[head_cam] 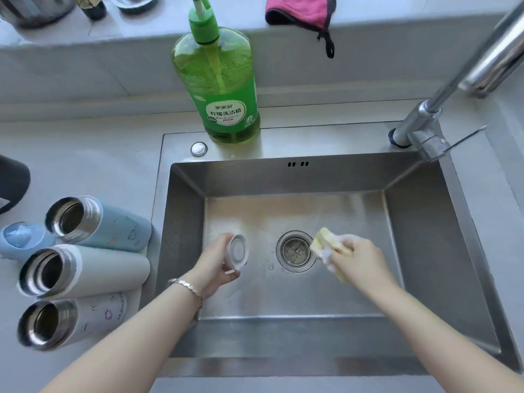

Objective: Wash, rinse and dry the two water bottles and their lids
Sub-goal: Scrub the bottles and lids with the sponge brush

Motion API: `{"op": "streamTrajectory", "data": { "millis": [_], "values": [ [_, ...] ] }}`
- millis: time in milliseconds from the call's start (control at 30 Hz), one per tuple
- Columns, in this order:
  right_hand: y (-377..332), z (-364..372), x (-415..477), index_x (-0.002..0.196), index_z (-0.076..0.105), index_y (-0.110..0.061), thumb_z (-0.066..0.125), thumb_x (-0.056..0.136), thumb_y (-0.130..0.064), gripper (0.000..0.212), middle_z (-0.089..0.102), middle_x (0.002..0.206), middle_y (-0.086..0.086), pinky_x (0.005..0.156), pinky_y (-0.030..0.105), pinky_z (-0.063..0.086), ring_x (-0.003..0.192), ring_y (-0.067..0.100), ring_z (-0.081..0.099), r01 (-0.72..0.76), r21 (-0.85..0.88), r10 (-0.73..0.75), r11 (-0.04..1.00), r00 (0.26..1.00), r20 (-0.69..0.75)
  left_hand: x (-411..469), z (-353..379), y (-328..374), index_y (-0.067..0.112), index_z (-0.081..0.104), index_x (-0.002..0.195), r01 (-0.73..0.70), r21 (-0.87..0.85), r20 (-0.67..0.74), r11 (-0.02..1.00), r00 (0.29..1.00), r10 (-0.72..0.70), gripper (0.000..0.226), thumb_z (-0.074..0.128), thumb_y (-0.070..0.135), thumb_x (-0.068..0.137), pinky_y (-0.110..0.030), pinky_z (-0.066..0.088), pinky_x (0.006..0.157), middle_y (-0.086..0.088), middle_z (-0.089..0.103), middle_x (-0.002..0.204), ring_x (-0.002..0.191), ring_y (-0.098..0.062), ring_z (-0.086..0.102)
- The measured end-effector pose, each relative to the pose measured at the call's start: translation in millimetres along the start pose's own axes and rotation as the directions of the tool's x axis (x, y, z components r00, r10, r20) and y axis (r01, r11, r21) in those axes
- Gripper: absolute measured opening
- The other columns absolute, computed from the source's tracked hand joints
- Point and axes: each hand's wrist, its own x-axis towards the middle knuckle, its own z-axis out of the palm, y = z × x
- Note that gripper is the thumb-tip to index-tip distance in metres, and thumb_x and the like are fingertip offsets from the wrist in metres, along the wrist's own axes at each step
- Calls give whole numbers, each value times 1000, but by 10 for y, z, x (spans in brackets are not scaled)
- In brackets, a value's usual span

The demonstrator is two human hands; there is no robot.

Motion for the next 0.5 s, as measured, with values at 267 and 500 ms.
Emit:
{"op": "streamTrajectory", "data": {
  "millis": [267,500],
  "values": [
    [138,362,528,77,66,-18,64,80,-15,5,68,75,10,58,26,38,73,24,59,-34,45,35,998,999,-31,1251,188,-137,5,52,98,-131,325,28,937,991,128,15,50,-5,87,-19,42,42,-11,56,71,52,-16,53],
    [240,498,555,79,66,-15,61,81,-17,6,60,68,5,54,25,35,67,21,51,-122,17,122,992,992,-11,1669,159,-328,9,52,113,-184,393,-135,901,958,254,27,53,-1,88,-26,46,55,-5,52,70,52,-20,50]
  ]
}}
